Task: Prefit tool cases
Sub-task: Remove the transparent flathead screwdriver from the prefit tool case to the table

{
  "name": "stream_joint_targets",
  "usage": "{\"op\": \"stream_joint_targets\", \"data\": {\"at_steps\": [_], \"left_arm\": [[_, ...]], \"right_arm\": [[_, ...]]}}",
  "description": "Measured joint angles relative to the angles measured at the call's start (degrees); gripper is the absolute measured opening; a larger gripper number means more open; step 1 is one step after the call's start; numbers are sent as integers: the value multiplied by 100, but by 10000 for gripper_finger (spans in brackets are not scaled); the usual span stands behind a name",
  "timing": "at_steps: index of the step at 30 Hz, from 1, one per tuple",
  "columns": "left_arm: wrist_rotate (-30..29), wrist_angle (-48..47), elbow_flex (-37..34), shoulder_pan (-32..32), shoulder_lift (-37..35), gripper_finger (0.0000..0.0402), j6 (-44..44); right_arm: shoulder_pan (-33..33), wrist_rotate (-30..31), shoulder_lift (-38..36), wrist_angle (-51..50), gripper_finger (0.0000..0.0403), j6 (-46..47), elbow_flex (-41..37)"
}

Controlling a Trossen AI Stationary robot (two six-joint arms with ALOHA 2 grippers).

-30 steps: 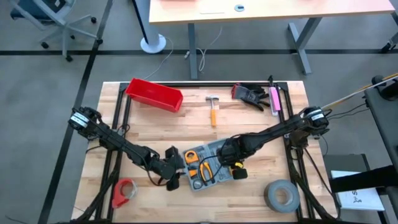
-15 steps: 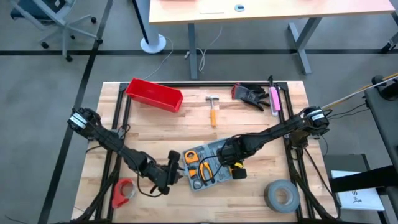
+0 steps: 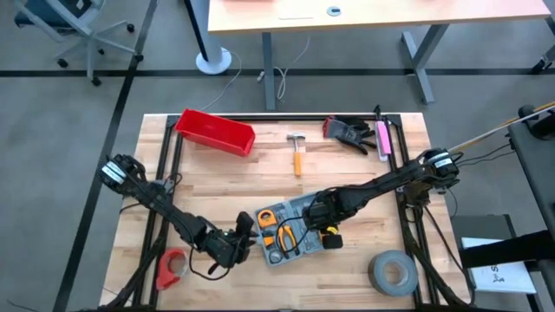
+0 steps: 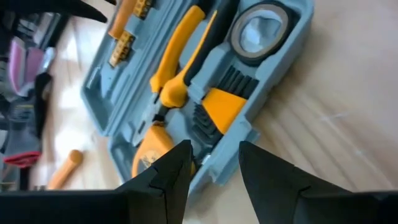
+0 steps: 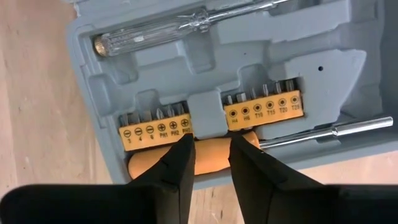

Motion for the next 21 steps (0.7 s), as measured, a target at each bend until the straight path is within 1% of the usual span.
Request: {"op": "stream_joint_targets", "data": {"at_steps": [2,6,9,13,21], "left_arm": [[-81,47,0,-11,18,142,62],[-60,53,0,-11,24,142,99],[39,51,0,-11,24,142,130],[293,49,0,-11,24,141,419],[325,38,-2,-9,24,115,895]], "right_arm": [[0,2,0,-2,78,0,0],[0,3,-2,0,79,-7,0],[-2,9,-4,2,84,-13,0],[-2,16,-7,8,87,-20,0],[-2,17,-7,140,75,-31,0]]}}
